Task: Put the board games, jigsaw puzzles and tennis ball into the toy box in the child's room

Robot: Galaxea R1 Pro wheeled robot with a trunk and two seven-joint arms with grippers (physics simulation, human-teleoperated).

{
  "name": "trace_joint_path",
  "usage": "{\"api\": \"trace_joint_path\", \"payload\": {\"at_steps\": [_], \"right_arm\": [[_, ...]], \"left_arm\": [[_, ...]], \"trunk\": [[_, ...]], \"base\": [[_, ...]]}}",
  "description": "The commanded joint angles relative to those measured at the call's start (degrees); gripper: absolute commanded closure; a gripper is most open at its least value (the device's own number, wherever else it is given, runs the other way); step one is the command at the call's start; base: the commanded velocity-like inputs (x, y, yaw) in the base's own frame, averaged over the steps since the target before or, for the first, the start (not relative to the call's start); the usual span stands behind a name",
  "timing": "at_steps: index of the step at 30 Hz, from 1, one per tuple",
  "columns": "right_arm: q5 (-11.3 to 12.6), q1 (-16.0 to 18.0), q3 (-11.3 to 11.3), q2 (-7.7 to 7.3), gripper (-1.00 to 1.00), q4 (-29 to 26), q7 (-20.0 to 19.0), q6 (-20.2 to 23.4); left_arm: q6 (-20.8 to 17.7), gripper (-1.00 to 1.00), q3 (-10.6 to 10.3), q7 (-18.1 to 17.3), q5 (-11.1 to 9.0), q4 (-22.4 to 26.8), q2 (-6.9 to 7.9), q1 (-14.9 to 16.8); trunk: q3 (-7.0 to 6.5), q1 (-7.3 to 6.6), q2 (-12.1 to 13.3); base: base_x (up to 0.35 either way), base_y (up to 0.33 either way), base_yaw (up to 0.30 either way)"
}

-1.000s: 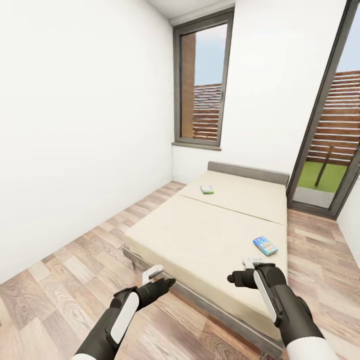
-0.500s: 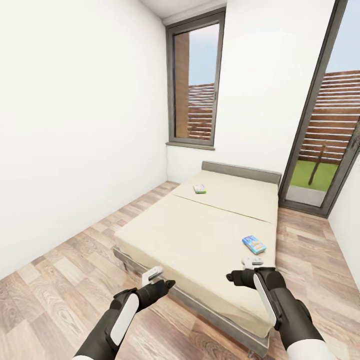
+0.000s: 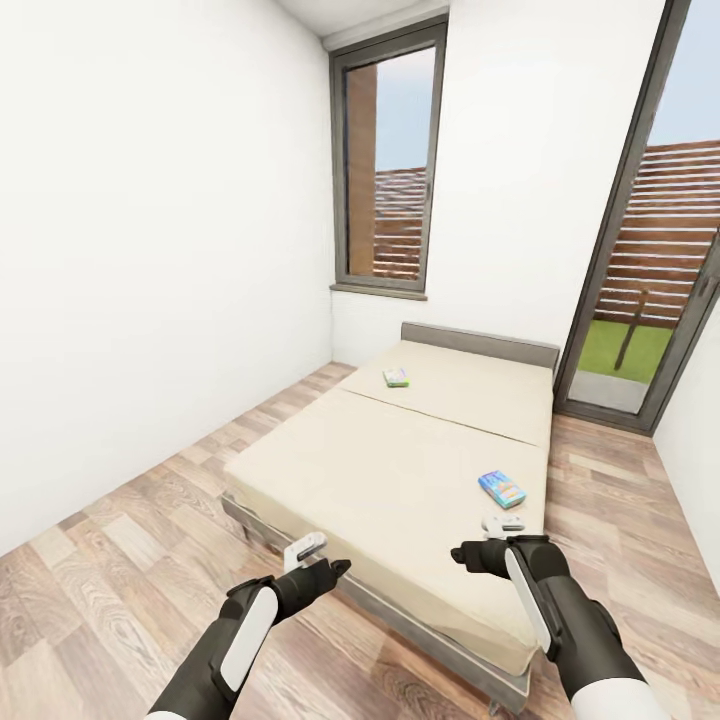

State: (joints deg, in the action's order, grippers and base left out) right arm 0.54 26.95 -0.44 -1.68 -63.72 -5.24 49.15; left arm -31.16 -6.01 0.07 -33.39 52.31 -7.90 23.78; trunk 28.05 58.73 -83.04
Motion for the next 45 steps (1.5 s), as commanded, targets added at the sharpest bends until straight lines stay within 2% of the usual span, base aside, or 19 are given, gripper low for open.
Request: {"api": "trace_joint_path", "payload": {"at_steps": [1, 14, 26, 36, 45], "right_arm": [[0.0, 0.0, 0.0, -0.01, -1.0, -0.1, -0.2, 0.3], [0.1, 0.2, 0.1, 0.11, -1.0, -0.4, -0.2, 1.8], [0.1, 0.6, 0.0, -0.15, -1.0, -0.3, -0.2, 4.0], [0.0, 0.8, -0.1, -0.21, -1.0, -0.3, -0.1, 4.1], [0.0, 0.8, -0.1, -0.24, -1.0, -0.3, -0.1, 4.1]], "left_arm": [[-0.3, -1.0, 0.0, 0.0, -0.1, 0.1, -0.01, 0.0], [-0.4, -1.0, 0.0, -0.1, -0.5, 0.2, -0.01, 0.0], [-0.2, -1.0, 0.0, -0.2, -0.5, 0.2, -0.01, 0.0], [-0.2, -1.0, 0.0, -0.2, -0.5, 0.2, -0.01, 0.0], [-0.3, -1.0, 0.1, -0.1, -0.6, 0.2, -0.01, 0.0]], "trunk": [[0.06, 0.0, 0.0], [0.06, 0.0, 0.0], [0.06, 0.0, 0.0], [0.06, 0.0, 0.0], [0.06, 0.0, 0.0]], "base": [[0.0, -0.019, -0.001], [0.0, -0.008, -0.089], [0.07, 0.043, -0.258], [0.225, 0.168, -0.286], [0.086, 0.064, -0.287]]}}
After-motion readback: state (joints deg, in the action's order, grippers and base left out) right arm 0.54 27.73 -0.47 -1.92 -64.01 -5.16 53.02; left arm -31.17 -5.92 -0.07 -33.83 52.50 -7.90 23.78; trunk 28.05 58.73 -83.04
